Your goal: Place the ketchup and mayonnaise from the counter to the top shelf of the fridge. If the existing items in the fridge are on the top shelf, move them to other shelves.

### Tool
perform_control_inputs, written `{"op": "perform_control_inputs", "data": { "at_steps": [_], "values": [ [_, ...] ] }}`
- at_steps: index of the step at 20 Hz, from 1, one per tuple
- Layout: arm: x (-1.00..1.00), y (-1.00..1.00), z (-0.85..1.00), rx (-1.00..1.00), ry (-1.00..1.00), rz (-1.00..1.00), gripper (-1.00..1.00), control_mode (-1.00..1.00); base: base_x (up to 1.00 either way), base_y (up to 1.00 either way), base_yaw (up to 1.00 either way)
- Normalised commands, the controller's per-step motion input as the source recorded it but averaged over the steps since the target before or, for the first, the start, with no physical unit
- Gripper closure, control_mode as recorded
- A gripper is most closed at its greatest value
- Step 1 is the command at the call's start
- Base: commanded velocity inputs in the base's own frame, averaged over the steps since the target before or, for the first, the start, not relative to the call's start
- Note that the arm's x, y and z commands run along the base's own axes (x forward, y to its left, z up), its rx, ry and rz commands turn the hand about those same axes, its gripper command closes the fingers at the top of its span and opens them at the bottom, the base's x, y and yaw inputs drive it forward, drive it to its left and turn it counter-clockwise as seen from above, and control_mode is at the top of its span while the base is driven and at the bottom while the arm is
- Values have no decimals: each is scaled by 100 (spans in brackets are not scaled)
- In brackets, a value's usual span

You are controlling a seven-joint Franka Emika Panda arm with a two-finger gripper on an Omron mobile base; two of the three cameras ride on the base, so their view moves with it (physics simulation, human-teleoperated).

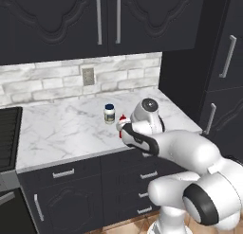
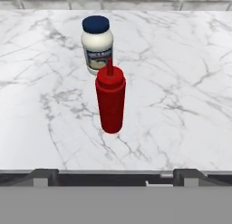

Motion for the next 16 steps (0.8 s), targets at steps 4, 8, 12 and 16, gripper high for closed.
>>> {"op": "perform_control_inputs", "data": {
  "at_steps": [4,8,12,16],
  "values": [
    [25,0,-2,0,-3,0,-100,-100,0,0,0],
    [21,0,0,0,-4,0,-100,-100,0,0,0],
    [16,2,0,0,-4,0,-100,-100,0,0,0],
    [8,8,0,0,-3,0,-100,-100,0,0,0]
  ]
}}
